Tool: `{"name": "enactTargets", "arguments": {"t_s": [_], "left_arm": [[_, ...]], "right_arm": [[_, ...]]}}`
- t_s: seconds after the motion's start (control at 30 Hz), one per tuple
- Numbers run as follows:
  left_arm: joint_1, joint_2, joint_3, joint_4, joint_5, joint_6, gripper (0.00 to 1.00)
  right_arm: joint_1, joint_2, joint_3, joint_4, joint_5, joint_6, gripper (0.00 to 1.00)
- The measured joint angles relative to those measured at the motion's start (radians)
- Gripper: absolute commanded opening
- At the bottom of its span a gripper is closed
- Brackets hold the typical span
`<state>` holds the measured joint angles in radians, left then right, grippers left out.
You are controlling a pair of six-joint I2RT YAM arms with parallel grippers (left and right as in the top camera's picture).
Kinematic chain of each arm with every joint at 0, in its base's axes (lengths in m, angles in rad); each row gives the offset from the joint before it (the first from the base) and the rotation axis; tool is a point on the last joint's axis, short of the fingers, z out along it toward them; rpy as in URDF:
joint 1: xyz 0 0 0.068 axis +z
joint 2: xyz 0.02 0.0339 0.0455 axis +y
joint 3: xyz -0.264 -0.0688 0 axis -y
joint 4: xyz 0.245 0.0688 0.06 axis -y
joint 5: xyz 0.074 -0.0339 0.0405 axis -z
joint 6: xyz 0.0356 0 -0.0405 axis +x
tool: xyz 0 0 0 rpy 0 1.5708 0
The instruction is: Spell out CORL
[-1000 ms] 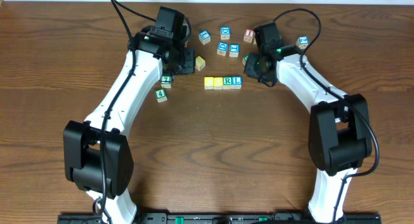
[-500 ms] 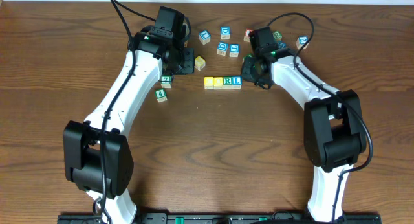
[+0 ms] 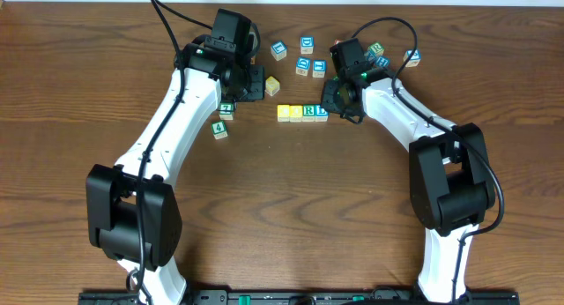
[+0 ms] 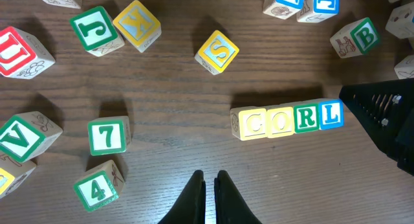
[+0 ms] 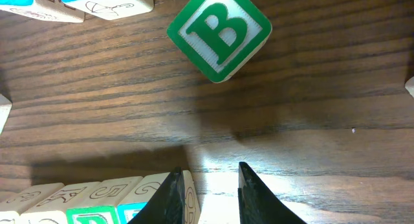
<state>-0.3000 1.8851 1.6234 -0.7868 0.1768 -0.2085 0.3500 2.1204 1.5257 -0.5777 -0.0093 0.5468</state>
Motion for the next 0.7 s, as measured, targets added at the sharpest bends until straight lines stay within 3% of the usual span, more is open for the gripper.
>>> {"name": "enactTargets", "arguments": {"t_s": [0.33, 0.43, 0.7], "left_arm": [[0.007, 0.000, 0.000, 0.003, 0.000, 0.007, 0.08], [0.032, -0.007, 0.000, -0.007, 0.000, 0.008, 0.08], [0.152, -0.221, 0.014, -0.087, -0.001, 0.019, 0.09]], "right_arm": [[-0.020, -0.002, 0.000, 0.002, -0.003, -0.008, 0.21], [-0.048, -0.029, 0.001, -0.027, -0.003, -0.026, 0.25], [-0.090, -0.328, 0.023, -0.153, 0.000, -0.142, 0.39]]}}
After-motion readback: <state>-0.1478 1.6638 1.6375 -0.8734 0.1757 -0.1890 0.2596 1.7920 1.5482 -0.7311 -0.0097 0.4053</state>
